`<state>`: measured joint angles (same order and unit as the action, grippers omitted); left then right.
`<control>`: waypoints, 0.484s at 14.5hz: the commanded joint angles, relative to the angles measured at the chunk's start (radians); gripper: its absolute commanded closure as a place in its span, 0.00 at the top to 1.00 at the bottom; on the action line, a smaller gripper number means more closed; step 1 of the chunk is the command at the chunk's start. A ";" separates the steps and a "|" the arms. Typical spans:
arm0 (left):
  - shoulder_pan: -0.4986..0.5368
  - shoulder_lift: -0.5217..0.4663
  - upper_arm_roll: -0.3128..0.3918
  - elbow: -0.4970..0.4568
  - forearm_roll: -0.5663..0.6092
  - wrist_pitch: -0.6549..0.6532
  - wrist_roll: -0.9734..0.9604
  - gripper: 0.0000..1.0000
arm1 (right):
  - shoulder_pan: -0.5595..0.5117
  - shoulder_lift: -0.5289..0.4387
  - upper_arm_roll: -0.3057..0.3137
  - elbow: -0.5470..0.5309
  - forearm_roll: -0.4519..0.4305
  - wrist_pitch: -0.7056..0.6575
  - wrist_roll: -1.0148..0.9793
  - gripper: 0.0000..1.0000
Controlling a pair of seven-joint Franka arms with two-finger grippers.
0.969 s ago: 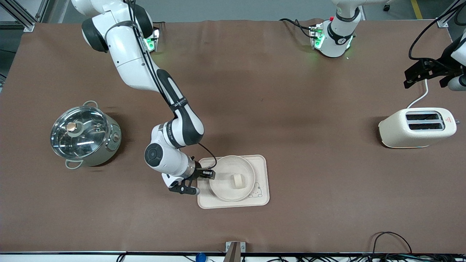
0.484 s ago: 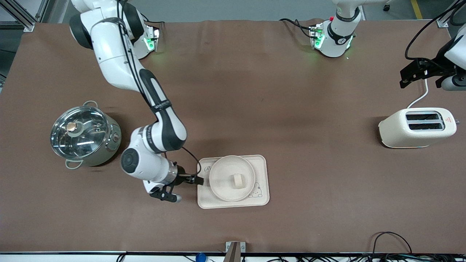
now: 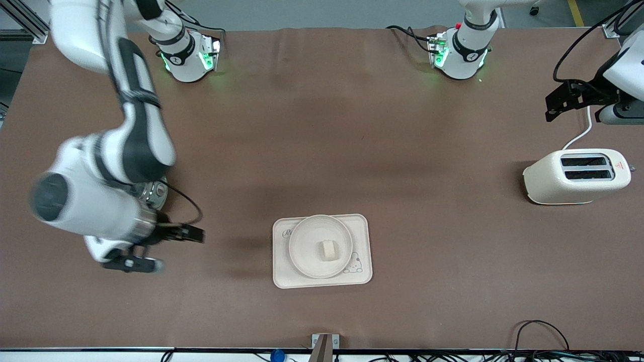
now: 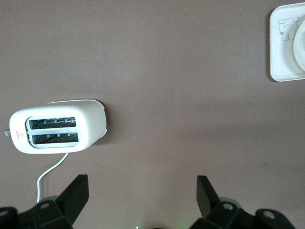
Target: Place bun in plate and plate on tray
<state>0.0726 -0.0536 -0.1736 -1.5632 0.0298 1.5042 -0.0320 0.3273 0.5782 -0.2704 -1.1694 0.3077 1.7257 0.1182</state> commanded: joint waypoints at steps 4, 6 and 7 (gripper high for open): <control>0.010 -0.017 -0.007 -0.020 -0.067 0.042 0.066 1.00 | -0.132 -0.266 0.051 -0.084 -0.205 -0.302 -0.075 1.00; 0.009 -0.012 -0.007 -0.012 -0.064 0.037 0.066 1.00 | -0.201 -0.334 0.104 -0.090 -0.243 -0.377 -0.075 1.00; 0.007 -0.011 -0.007 -0.011 -0.062 0.036 0.063 1.00 | -0.253 -0.368 0.152 -0.102 -0.269 -0.394 -0.075 1.00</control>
<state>0.0741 -0.0537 -0.1791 -1.5684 -0.0170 1.5327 0.0145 0.1630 0.3085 -0.2148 -1.1921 0.0923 1.3501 0.0445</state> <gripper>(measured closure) 0.000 0.000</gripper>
